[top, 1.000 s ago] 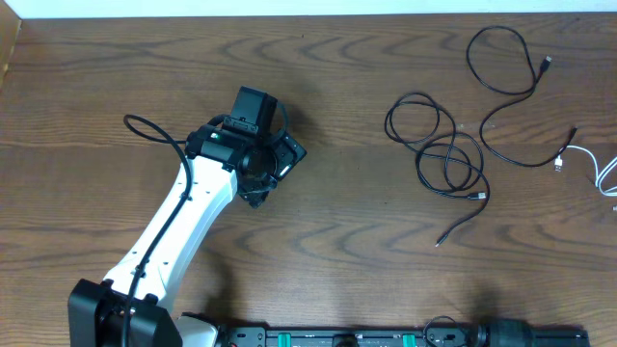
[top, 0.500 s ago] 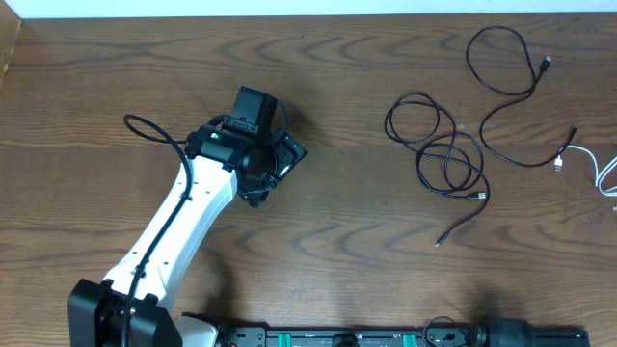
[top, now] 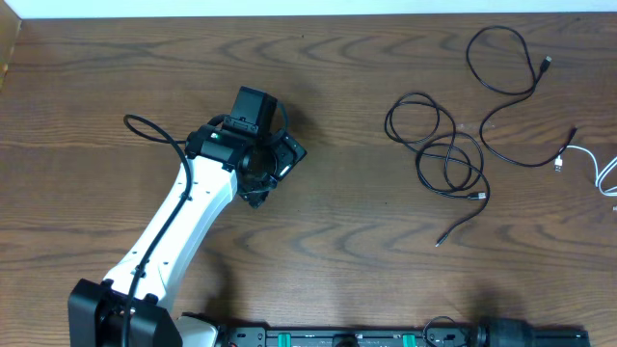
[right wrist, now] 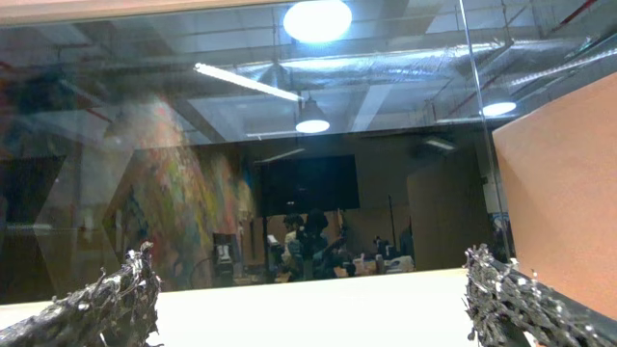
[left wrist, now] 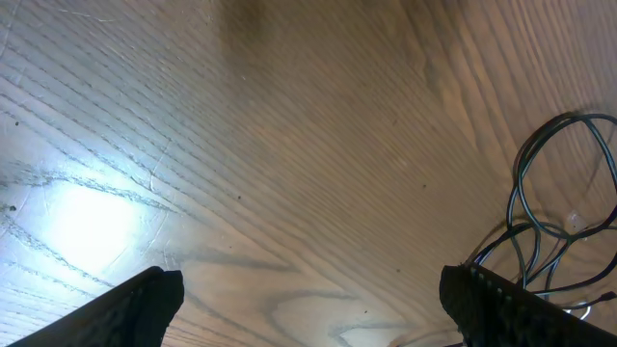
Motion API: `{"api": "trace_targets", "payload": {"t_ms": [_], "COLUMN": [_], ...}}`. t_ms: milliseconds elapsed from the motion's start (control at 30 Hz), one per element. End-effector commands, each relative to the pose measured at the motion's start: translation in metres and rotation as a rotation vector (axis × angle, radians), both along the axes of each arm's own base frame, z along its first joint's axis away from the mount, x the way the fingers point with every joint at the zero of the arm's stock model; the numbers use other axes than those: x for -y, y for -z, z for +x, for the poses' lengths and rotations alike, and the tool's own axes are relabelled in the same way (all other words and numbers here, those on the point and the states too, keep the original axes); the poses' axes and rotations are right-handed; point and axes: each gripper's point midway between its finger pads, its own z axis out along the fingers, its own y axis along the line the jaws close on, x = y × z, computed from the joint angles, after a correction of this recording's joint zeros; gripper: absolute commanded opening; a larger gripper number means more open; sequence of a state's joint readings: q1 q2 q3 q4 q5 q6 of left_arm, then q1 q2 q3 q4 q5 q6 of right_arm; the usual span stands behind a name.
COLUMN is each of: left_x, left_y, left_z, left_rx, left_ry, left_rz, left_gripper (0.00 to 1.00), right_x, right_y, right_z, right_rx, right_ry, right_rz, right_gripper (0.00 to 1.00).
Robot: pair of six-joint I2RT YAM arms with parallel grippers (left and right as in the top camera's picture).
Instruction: Untangle cables
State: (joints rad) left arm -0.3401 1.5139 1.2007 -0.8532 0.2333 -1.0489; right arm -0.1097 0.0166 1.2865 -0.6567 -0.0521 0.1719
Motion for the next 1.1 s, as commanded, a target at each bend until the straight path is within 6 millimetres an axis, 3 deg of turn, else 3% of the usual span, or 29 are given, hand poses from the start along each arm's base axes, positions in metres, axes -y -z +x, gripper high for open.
{"api": "trace_targets", "payload": {"t_ms": [0,667,1067], "left_x": [-0.003,-0.003,-0.003], "left_y": [0.003,0.003,0.003], "left_z": [-0.001,-0.001,-0.001], "left_rx": [-0.004,-0.004,-0.004], "left_ry": [0.002,0.002,0.002], "left_rz": [0.015,0.015,0.015], "left_gripper": [0.92,0.92,0.92], "right_x": [0.001,0.001,0.006], "right_y": [0.001,0.009,0.037], "right_z": [-0.002,0.006,0.078], "right_rx": [0.007,-0.032,-0.101], "right_ry": [-0.002,-0.01,-0.064], "right_rz": [0.01,0.009,0.071], "right_gripper": [0.99,0.99,0.99]}}
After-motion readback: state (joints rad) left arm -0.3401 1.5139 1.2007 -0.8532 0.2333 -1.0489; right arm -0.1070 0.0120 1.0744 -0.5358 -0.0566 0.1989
